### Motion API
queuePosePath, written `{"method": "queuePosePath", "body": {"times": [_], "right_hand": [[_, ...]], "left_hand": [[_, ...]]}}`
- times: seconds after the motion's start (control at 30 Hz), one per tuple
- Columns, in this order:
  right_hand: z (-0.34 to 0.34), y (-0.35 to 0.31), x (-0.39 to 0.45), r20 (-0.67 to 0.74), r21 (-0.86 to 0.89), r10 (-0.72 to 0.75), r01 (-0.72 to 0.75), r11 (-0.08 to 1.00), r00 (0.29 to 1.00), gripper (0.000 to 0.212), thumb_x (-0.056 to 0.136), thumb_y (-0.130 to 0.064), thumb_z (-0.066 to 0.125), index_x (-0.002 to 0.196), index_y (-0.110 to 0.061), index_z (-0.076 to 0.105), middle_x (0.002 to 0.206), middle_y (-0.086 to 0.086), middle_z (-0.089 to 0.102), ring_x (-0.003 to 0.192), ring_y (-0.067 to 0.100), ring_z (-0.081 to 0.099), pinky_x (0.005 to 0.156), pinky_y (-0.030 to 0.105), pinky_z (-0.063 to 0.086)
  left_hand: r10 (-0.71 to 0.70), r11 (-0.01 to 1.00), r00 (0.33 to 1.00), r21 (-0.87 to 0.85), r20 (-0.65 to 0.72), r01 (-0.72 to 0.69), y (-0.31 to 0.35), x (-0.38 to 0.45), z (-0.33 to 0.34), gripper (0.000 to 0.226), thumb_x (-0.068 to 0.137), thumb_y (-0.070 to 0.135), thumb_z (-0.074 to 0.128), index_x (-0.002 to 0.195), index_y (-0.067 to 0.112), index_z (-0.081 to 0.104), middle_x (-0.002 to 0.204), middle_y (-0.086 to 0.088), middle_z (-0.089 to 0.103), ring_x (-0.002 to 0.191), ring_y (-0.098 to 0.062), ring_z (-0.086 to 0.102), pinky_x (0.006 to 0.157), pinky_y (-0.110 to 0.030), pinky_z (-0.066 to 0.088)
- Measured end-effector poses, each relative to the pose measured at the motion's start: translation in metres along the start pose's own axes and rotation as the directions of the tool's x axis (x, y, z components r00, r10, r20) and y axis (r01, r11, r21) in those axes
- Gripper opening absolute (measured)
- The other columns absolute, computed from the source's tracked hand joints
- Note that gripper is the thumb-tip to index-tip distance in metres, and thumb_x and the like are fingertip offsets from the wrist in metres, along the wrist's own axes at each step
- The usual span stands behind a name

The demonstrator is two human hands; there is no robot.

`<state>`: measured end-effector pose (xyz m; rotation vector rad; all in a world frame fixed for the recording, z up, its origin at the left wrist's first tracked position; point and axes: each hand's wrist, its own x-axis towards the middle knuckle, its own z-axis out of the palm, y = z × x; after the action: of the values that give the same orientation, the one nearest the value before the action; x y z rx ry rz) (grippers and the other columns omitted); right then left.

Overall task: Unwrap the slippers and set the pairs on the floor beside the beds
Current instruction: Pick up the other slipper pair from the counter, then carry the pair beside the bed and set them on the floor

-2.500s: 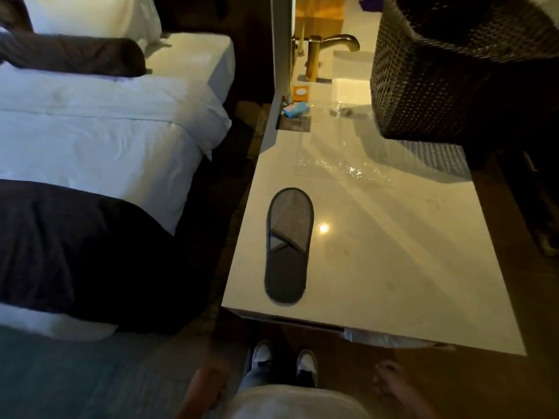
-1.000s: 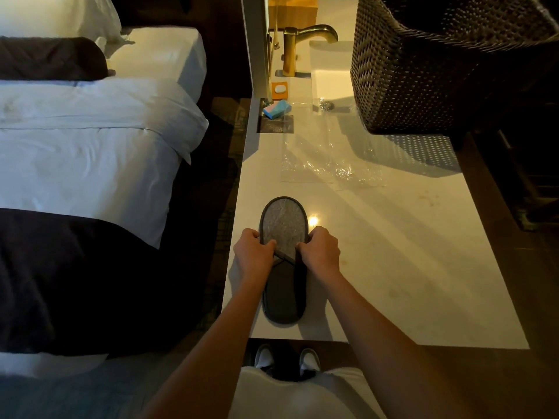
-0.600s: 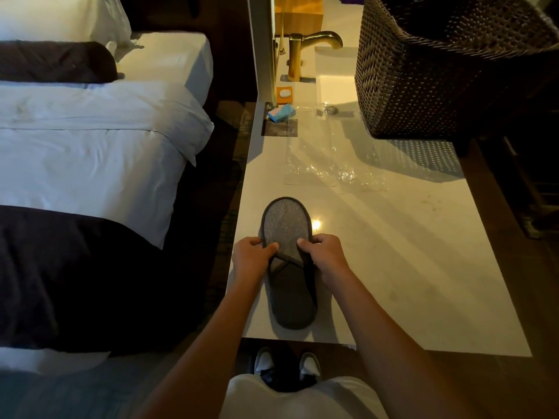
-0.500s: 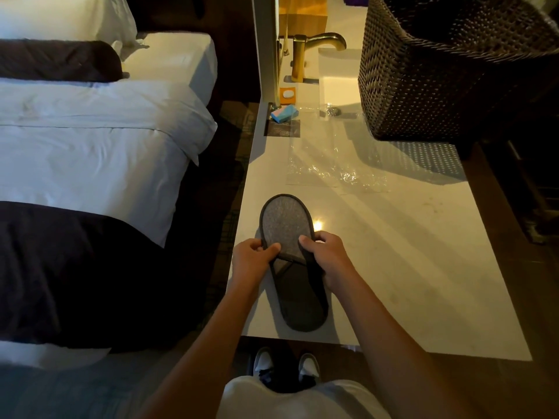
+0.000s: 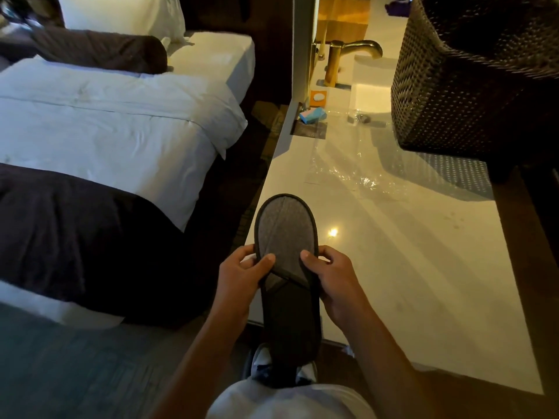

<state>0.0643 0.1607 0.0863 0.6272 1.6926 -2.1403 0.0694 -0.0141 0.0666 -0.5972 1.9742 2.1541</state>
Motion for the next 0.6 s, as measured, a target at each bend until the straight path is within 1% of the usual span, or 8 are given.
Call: {"method": "queuePosePath", "body": {"times": [0.07,0.13,0.23,0.3,0.37,0.47,0.6], "right_hand": [[0.003,0.004,-0.004,0.014,-0.014,0.002,-0.001,1.0,1.0,0.015,0.086,-0.031,0.072,0.093,-0.018,0.071,0.088,0.002,0.078,0.082,0.016,0.076,0.067,0.032,0.063],[0.008,0.007,-0.006,0.033,-0.033,0.005,-0.004,0.999,0.999,0.015,0.087,-0.03,0.071,0.093,-0.016,0.071,0.087,0.002,0.078,0.083,0.016,0.076,0.068,0.032,0.063],[0.019,0.011,-0.007,0.054,-0.032,0.005,-0.003,0.999,0.999,0.016,0.087,-0.027,0.071,0.092,-0.012,0.07,0.083,0.003,0.078,0.078,0.016,0.076,0.064,0.029,0.061],[0.028,0.012,-0.007,0.061,-0.046,-0.008,0.01,0.999,0.998,0.017,0.087,-0.027,0.071,0.092,-0.011,0.07,0.082,0.002,0.078,0.076,0.016,0.076,0.061,0.028,0.06],[0.039,0.011,-0.003,0.07,-0.049,-0.017,0.02,0.999,0.997,0.016,0.088,-0.026,0.07,0.093,-0.011,0.069,0.079,0.0,0.078,0.074,0.014,0.076,0.06,0.027,0.06],[0.061,0.012,0.006,0.077,-0.056,-0.014,0.019,0.998,0.997,0.014,0.089,-0.025,0.069,0.095,-0.012,0.068,0.076,-0.004,0.077,0.073,0.01,0.075,0.063,0.03,0.062],[0.104,0.02,0.029,0.032,-0.055,-0.008,0.01,0.998,0.999,0.014,0.089,-0.025,0.07,0.095,-0.012,0.068,0.082,0.002,0.077,0.077,0.015,0.076,0.071,0.036,0.064]], "left_hand": [[-0.016,1.0,1.0,-0.011,-0.022,0.016,-0.004,-0.007,-0.006,0.025,0.085,0.027,0.075,0.108,0.03,0.065,0.103,-0.003,0.078,0.094,-0.015,0.077,0.072,-0.028,0.063],[-0.025,1.0,0.999,-0.015,-0.036,0.025,-0.004,-0.012,-0.012,0.024,0.086,0.026,0.075,0.106,0.032,0.064,0.101,-0.001,0.079,0.094,-0.015,0.077,0.073,-0.029,0.063],[-0.03,0.999,0.998,0.013,-0.055,0.031,-0.004,-0.014,-0.024,0.023,0.085,0.024,0.074,0.105,0.03,0.065,0.099,0.001,0.079,0.092,-0.015,0.077,0.076,-0.033,0.064],[-0.017,1.0,0.998,0.017,-0.059,0.018,-0.001,-0.012,-0.033,0.025,0.085,0.023,0.074,0.108,0.026,0.065,0.098,0.002,0.079,0.091,-0.014,0.077,0.077,-0.034,0.064],[0.008,1.0,0.999,0.024,-0.052,-0.006,0.002,-0.009,-0.043,0.026,0.087,0.022,0.073,0.111,0.023,0.065,0.096,0.002,0.079,0.09,-0.014,0.078,0.073,-0.03,0.064],[0.009,1.0,0.999,0.01,-0.038,-0.009,0.005,0.004,-0.061,0.021,0.089,0.023,0.071,0.108,0.027,0.064,0.094,0.004,0.079,0.086,-0.013,0.078,0.064,-0.023,0.061],[-0.031,1.0,0.999,-0.005,-0.019,0.03,0.01,0.036,-0.096,0.023,0.088,0.026,0.072,0.11,0.029,0.064,0.095,0.002,0.079,0.086,-0.016,0.078,0.064,-0.028,0.062]]}}
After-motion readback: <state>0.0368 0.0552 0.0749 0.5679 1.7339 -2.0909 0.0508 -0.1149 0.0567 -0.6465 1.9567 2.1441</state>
